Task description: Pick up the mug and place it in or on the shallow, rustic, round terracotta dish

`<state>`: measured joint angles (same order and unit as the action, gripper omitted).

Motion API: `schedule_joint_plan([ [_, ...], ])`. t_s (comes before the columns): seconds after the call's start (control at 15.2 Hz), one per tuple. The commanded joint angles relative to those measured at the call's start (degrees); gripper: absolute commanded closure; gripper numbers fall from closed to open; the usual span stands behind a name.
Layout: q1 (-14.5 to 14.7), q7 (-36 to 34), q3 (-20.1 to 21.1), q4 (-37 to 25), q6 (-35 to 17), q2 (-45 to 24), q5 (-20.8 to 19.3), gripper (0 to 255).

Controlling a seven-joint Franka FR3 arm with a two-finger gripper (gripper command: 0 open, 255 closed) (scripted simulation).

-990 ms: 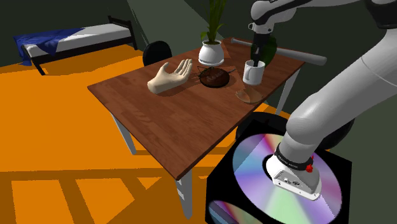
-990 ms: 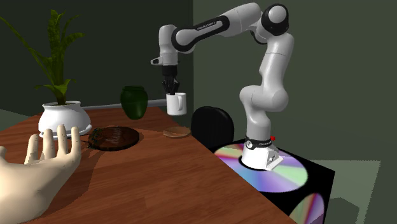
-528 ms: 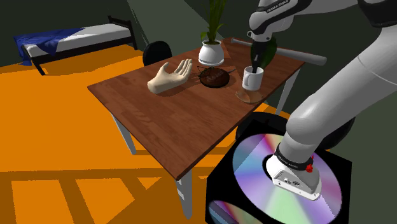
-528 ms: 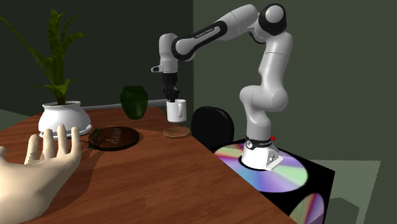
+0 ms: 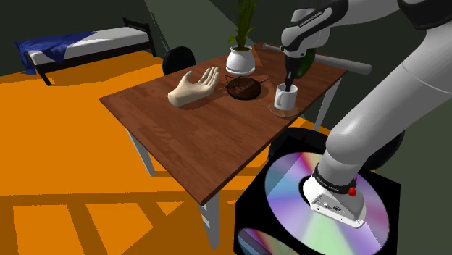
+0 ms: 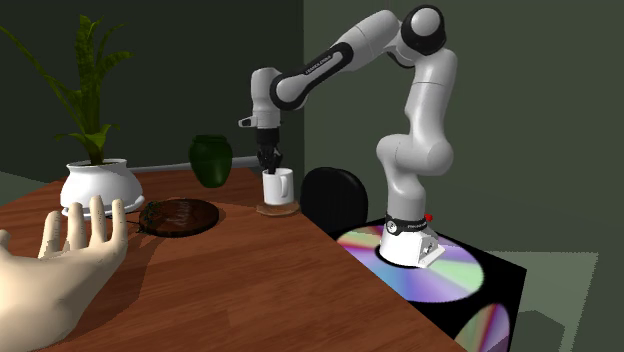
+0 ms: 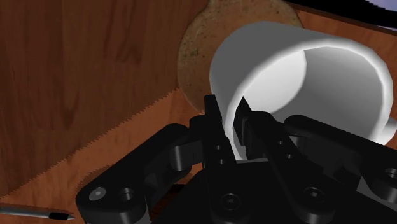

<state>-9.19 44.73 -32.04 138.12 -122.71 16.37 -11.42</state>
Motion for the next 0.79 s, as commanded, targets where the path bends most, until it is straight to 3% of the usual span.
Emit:
schedule_joint_plan([
  [0.0, 0.1, 0.3, -0.4, 0.8, -1.8, -0.9, 0.2, 255],
  [0.59, 0.1, 0.4, -0.5, 1.0, -2.1, -1.1, 0.3, 255],
  [0.66, 0.1, 0.4, -0.5, 1.0, -2.2, -1.1, 0.3, 0],
  [0.73, 0.1, 0.4, -0.5, 1.0, -2.1, -1.1, 0.3, 0],
])
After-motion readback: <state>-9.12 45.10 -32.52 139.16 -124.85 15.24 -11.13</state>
